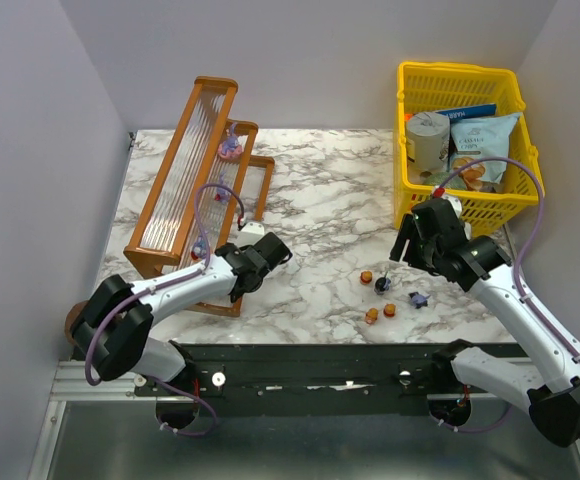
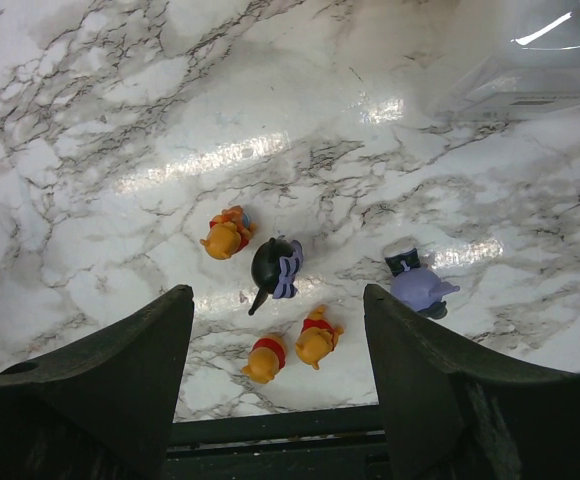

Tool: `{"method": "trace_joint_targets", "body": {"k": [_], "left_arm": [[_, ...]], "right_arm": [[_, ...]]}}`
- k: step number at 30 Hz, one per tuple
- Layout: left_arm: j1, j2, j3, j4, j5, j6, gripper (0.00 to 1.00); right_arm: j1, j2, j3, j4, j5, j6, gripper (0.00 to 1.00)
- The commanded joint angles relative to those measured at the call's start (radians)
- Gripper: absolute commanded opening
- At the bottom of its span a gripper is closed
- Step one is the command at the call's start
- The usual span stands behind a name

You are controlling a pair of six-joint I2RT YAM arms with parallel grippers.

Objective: Place and organize the plastic toys onto the shelf

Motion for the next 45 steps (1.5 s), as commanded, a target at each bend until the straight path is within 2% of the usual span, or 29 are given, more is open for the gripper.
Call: {"method": "trace_joint_targets", "body": {"k": [1,23,32,38,45], "left_arm": [[0.013,-0.039,-0.015,0.040,0.016,0.003,0.33],[0.013,0.005,-0.009,0.031,-0.002,0.000,0.42],[0.014,-0.004,0.003,0.025,-0.005,0.002,0.49],[0.013,0.002,0.018,0.016,-0.024,0.000,0.49],[0.013,0.004,0.026,0.011,-0.034,-0.001,0.55]], "right_arm": [[-0.007,0.004,0.027,0.008,0.000,-0.001,0.77],[-0.007,-0.006,0.020,0.005,-0.004,0.006,0.77],[-0.007,-0.003,0.023,0.007,-0.004,0.006,0.77],[-0.007,-0.002,0.023,0.008,-0.002,0.005,0.77],[-0.007,0.001,0.024,0.010,-0.002,0.005,0.77]]}}
